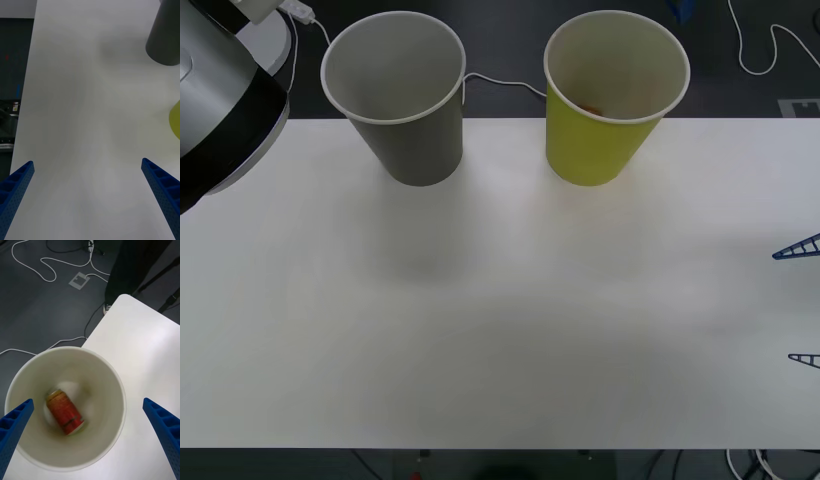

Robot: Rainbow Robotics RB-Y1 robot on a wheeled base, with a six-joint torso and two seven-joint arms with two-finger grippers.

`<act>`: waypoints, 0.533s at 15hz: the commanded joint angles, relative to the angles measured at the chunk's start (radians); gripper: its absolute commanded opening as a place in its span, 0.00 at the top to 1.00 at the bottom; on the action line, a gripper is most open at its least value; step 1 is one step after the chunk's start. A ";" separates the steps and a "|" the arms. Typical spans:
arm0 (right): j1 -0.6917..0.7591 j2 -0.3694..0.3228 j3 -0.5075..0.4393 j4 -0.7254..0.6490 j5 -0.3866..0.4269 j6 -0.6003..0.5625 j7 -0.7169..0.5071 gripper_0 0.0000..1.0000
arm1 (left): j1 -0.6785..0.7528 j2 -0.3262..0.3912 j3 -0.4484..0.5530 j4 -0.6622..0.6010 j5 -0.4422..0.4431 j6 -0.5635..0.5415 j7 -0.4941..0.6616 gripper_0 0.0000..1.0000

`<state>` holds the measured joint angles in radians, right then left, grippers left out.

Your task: Put the can into the green bin and the plastic bottle into the gray bin

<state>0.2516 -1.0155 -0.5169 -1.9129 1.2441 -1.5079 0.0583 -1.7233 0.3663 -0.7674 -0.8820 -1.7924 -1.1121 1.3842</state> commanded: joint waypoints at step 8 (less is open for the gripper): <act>0.000 0.000 0.000 0.000 0.000 0.000 0.000 0.00 | 0.292 0.416 0.154 -0.439 0.100 -0.112 -0.099 0.00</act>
<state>0.2516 -1.0155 -0.5169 -1.9129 1.2441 -1.5079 0.0583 -1.4556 0.7470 -0.6263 -1.2845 -1.7006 -1.2209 1.2881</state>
